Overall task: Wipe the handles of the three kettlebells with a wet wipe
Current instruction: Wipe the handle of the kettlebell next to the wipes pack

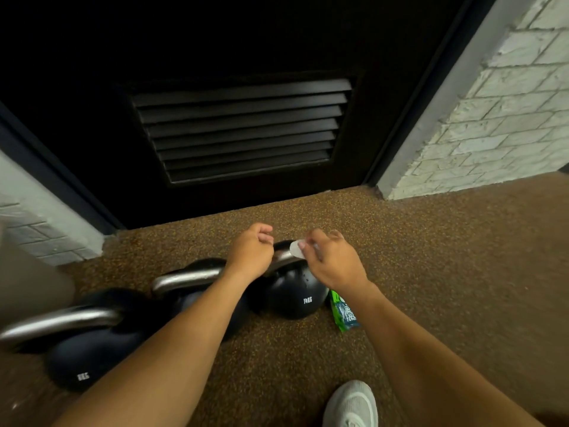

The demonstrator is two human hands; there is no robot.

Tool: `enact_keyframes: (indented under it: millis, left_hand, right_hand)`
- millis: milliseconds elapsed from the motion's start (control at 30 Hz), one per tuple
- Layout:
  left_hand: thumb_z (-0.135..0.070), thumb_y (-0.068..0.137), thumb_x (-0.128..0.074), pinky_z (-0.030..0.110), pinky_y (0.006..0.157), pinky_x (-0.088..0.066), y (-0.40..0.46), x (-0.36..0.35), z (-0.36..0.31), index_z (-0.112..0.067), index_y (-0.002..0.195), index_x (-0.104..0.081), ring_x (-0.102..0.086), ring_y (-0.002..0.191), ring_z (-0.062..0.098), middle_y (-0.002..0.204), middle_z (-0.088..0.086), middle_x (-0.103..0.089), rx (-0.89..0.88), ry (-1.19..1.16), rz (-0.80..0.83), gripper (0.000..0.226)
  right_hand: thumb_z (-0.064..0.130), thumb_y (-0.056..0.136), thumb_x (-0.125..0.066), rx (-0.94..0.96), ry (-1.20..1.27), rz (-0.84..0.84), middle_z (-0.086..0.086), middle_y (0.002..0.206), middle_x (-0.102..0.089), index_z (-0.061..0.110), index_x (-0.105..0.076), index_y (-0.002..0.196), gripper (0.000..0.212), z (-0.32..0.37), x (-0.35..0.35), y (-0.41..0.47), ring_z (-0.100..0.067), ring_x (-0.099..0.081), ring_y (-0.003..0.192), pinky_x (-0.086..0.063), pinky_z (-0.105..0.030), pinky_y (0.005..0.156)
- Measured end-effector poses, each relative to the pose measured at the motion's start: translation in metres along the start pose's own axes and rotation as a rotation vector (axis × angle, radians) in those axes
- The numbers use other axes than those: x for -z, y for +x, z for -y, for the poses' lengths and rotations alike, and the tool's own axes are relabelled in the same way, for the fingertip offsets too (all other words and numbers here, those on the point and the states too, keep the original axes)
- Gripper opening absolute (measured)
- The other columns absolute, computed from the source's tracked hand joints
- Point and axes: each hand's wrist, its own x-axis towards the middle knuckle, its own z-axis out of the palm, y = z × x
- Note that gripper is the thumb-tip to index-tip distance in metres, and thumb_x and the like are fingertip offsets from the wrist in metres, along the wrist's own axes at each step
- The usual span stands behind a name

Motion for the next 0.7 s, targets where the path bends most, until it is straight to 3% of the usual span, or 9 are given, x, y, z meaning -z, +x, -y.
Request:
enact_keyframes:
  millis: [100, 267, 400, 500, 567, 700]
  left_hand:
    - [-0.008, 0.099, -0.052, 0.021, 0.074, -0.049, -0.003, 0.005, 0.001, -0.023, 0.126, -0.063, -0.065, 0.103, 0.013, 0.113, -0.004, -0.070, 0.021, 0.025, 0.028, 0.033]
    - [-0.009, 0.095, -0.052, 0.045, 0.095, -0.056, -0.005, 0.014, 0.002, -0.027, 0.129, -0.058, -0.069, 0.101, 0.017, 0.111, -0.003, -0.072, 0.080, 0.030, 0.076, 0.039]
    - [-0.014, 0.094, -0.049, 0.047, 0.095, -0.055, -0.004, 0.023, 0.006, -0.026, 0.125, -0.058, -0.069, 0.098, 0.019, 0.111, 0.002, -0.072, 0.121, -0.041, 0.034, 0.035]
    - [-0.026, 0.079, -0.049, 0.047, 0.100, -0.054, -0.003, 0.027, 0.013, -0.033, 0.109, -0.059, -0.069, 0.105, 0.022, 0.114, 0.004, -0.072, 0.127, -0.121, -0.005, 0.032]
    - [-0.027, 0.075, -0.049, 0.048, 0.102, -0.053, -0.003, 0.029, 0.017, -0.037, 0.096, -0.058, -0.069, 0.107, 0.023, 0.112, 0.003, -0.072, 0.127, -0.149, -0.004, 0.025]
    - [-0.013, 0.089, -0.052, 0.046, 0.100, -0.055, -0.008, 0.029, 0.014, -0.039, 0.093, -0.058, -0.069, 0.107, 0.019, 0.105, -0.006, -0.073, 0.091, -0.184, 0.008, 0.027]
  right_hand:
    - [0.038, 0.100, -0.044, 0.012, -0.148, 0.039, -0.011, 0.120, -0.066, 0.014, -0.053, 0.137, 0.045, 0.004, -0.014, 0.010, -0.031, -0.057, 0.118, -0.032, -0.047, 0.111]
    - [0.032, 0.104, -0.034, 0.052, -0.257, 0.079, -0.013, 0.129, -0.061, 0.009, -0.059, 0.131, 0.044, 0.009, -0.034, 0.011, -0.033, -0.052, 0.126, -0.023, -0.051, 0.117]
    - [0.027, 0.101, -0.032, 0.151, -0.281, 0.060, -0.017, 0.137, -0.059, 0.003, -0.056, 0.135, 0.048, 0.012, -0.042, 0.007, -0.035, -0.049, 0.132, -0.025, -0.049, 0.118]
    - [0.024, 0.088, -0.035, 0.288, -0.392, 0.104, -0.019, 0.141, -0.055, 0.002, -0.053, 0.139, 0.058, 0.024, -0.053, 0.003, -0.038, -0.048, 0.134, -0.026, -0.051, 0.117]
    - [0.022, 0.089, -0.042, 0.378, -0.496, 0.169, -0.018, 0.149, -0.046, 0.004, -0.044, 0.146, 0.060, 0.036, -0.059, 0.000, -0.037, -0.037, 0.141, -0.019, -0.050, 0.119]
    - [0.024, 0.101, -0.033, 0.518, -0.688, 0.277, -0.017, 0.159, -0.029, 0.006, -0.032, 0.152, 0.055, 0.055, -0.064, -0.002, -0.035, -0.017, 0.150, 0.003, -0.055, 0.119]
